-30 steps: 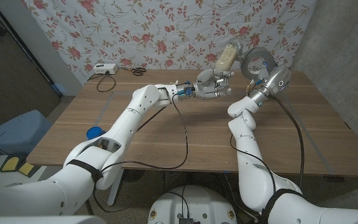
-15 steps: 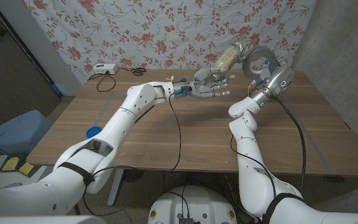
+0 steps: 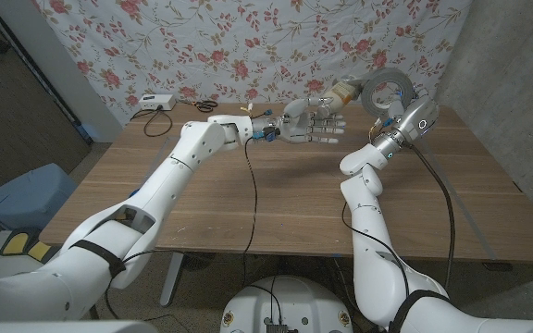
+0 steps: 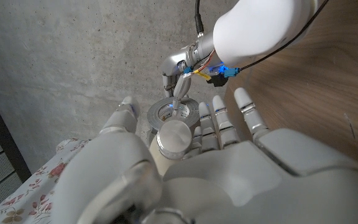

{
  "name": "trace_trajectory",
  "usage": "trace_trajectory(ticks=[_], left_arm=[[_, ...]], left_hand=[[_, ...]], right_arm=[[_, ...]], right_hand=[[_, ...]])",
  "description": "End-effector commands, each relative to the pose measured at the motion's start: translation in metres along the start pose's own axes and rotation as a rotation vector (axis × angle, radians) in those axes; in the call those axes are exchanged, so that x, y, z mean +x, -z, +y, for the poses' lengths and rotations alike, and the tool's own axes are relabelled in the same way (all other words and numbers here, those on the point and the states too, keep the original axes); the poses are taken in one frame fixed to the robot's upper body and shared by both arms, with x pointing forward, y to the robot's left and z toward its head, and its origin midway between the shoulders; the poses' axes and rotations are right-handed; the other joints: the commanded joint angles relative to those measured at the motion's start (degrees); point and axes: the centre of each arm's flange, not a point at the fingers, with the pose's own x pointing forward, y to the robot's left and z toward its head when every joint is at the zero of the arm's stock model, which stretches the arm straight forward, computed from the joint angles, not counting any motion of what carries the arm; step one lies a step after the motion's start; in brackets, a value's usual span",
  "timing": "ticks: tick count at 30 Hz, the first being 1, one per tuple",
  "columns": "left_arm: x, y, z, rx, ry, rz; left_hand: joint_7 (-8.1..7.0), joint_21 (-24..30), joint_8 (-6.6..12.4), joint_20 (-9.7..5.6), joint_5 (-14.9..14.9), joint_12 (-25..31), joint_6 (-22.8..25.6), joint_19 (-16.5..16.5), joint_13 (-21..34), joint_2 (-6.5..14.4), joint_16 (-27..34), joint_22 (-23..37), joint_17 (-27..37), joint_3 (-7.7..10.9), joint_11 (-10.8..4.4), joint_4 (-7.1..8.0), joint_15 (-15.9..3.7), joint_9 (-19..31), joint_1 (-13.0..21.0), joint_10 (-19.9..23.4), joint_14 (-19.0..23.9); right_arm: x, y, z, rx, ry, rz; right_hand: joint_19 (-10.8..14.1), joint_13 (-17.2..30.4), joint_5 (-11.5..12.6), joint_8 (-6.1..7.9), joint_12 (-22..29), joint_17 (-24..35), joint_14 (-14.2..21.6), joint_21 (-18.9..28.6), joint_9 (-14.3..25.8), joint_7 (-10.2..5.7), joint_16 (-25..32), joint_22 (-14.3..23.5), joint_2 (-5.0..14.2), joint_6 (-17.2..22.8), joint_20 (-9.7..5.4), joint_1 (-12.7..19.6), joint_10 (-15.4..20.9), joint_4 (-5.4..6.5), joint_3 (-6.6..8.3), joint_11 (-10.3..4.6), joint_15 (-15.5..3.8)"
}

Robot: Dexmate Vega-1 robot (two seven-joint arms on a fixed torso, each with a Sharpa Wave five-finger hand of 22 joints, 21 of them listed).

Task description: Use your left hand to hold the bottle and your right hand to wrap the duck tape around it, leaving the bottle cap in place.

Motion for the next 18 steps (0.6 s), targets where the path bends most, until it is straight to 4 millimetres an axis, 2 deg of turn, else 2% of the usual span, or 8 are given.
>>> trace_trajectory(ticks=[1,5,8,10,11,14,17,18], left_arm=[[-0.016,-0.011,-0.002,0.177,-0.071,0.028],[-0.023,-0.014,-0.003,0.256,-0.131,0.049],[-0.027,-0.014,-0.004,0.28,-0.147,0.07],[-0.03,-0.014,-0.004,0.293,-0.156,0.091],[-0.031,-0.013,-0.005,0.297,-0.165,0.096],[-0.038,-0.013,-0.006,0.322,-0.225,0.105],[-0.044,-0.013,-0.008,0.361,-0.303,0.107],[-0.046,-0.013,-0.009,0.376,-0.334,0.102]], left_hand=[[3.72,-3.09,-1.88,0.06,0.57,-2.87,-2.66,-3.87,-1.25,-0.2,-2.97,-0.12,-1.98,-1.23,1.41,0.04,1.75,-1.07,0.48,-4.21,-4.7],[3.33,-9.05,-4.26,0.1,0.95,-7.51,-7.68,-9.37,-2.67,0.62,-7.98,-0.1,-4.45,-3.7,3.79,0.63,4.74,-1.78,0.41,-12.38,-12.21],[3.11,-14.26,-5.02,0.09,1.46,-10.69,-13.59,-14.19,-3.5,1.48,-11.93,0.04,-4.88,-5.84,4.86,1.24,5.13,-1.96,0.1,-18.09,-17.92],[3.23,-18.71,-4.95,0.08,2.05,-13.26,-19.44,-18.97,-3.95,2.44,-15.18,0.35,-4.75,-7.77,5.13,1.89,5.24,-2.03,-0.27,-23.38,-23.1],[3.63,-22.53,-4.93,0.09,2.73,-14.95,-25.1,-23.32,-4.14,3.15,-17.22,0.56,-4.54,-9.57,5.12,2.43,5.28,-2.08,-0.54,-27.95,-27.54],[3.49,-27.12,-5.08,0.07,4.0,-16.12,-31.67,-27.92,-4.17,3.98,-18.15,0.85,-4.27,-12.06,5.1,2.78,5.25,-2.05,-0.05,-34.65,-33.09],[2.86,-29.76,-5.87,0.09,4.98,-16.26,-35.51,-29.62,-4.19,4.5,-18.34,1.02,-4.27,-13.57,5.08,3.04,5.24,-2.07,0.37,-37.96,-36.7],[2.24,-34.81,-6.74,0.13,7.06,-15.05,-36.44,-30.11,-4.14,4.86,-17.31,1.35,-4.09,-16.95,5.07,3.69,5.25,-2.03,0.97,-39.91,-38.6]], right_arm=[[0.0,-0.001,-0.004,-0.002,0.009,-0.007],[0.0,-0.001,-0.005,-0.002,0.012,-0.007],[0.001,-0.001,-0.006,0.0,0.014,-0.007],[0.002,-0.001,-0.007,-0.001,0.017,-0.008],[0.002,-0.002,-0.007,0.003,0.018,-0.007],[0.003,-0.002,-0.008,0.005,0.021,-0.01],[0.003,-0.003,-0.009,0.006,0.023,-0.012],[0.003,-0.003,-0.009,0.005,0.023,-0.014]], right_hand=[[-0.32,3.33,-0.2,0.4,0.31,0.07,3.87,0.4,0.07,-4.77,-0.33,0.05,8.62,5.64,0.06,8.41,7.1,-0.33,2.78,-5.38,-6.22],[-0.3,3.38,-0.28,0.39,0.3,0.04,3.85,0.5,0.06,-4.78,-0.42,0.04,8.63,5.68,0.04,8.4,7.13,-0.33,2.86,-5.35,-6.21],[-0.34,3.3,-0.34,0.33,0.22,0.08,3.89,0.55,0.05,-4.8,-0.43,0.03,8.59,5.6,0.03,8.38,7.18,-0.34,2.9,-5.31,-6.21],[-0.36,3.28,-0.37,0.34,0.19,0.1,3.91,0.58,0.05,-4.8,-0.44,0.03,8.6,5.66,0.04,8.37,7.19,-0.34,2.93,-5.35,-6.21],[-0.36,3.28,-0.39,0.32,0.17,0.11,3.91,0.62,0.07,-4.84,-0.45,0.03,8.58,5.62,0.01,8.39,7.21,-0.36,2.96,-5.31,-6.22],[-0.44,3.28,-0.47,0.3,0.13,0.16,3.91,0.69,0.1,-4.81,-0.49,0.02,8.57,5.59,0.05,8.36,7.27,-0.36,3.04,-5.28,-6.21],[-0.48,3.33,-0.54,0.3,0.13,0.1,3.84,0.76,0.09,-4.75,-0.6,0.01,8.56,5.67,0.04,8.34,7.31,-0.35,3.11,-5.35,-6.21],[-0.4,3.38,-0.56,0.29,0.13,0.11,3.88,0.81,0.09,-4.78,-0.59,0.01,8.56,5.67,0.03,8.35,7.27,-0.36,3.13,-5.37,-6.22]])
